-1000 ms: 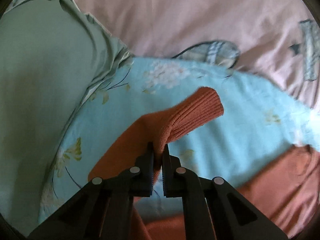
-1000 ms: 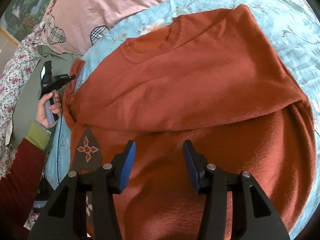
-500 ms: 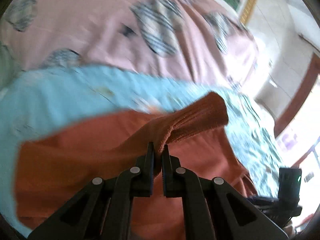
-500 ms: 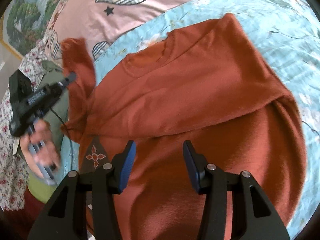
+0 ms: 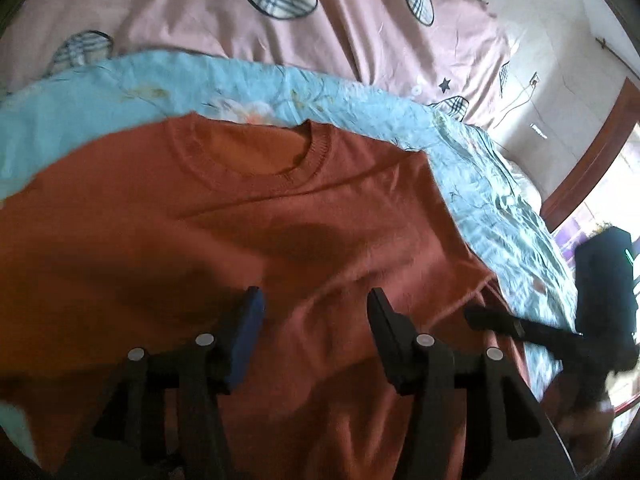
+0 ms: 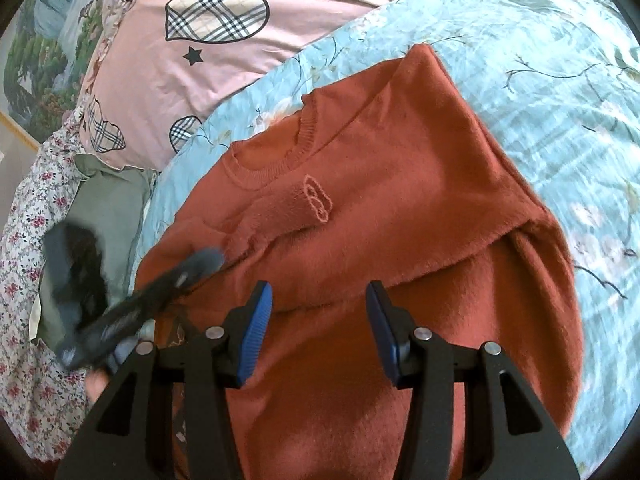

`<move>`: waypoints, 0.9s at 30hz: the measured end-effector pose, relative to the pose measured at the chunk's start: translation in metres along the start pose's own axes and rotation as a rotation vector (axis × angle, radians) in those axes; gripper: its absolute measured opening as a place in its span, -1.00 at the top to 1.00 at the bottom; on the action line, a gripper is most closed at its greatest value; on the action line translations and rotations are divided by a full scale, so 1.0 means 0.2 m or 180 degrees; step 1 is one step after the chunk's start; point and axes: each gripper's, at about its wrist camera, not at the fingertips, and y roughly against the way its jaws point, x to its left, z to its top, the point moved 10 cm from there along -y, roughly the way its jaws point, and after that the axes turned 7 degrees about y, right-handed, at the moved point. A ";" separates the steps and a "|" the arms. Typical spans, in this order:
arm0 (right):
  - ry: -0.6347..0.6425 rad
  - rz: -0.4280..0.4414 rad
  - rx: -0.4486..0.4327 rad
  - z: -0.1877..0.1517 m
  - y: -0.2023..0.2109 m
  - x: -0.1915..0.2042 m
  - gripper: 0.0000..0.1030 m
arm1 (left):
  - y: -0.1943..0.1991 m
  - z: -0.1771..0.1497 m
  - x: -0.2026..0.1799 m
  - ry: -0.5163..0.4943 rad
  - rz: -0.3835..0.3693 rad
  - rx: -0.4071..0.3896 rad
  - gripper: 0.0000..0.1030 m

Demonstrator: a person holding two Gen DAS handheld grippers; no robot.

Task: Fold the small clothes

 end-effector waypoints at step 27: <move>0.0297 0.0116 -0.0437 0.50 0.13 0.12 0.75 | 0.38 -0.18 1.04 0.1051 0.1669 -0.0409 -0.05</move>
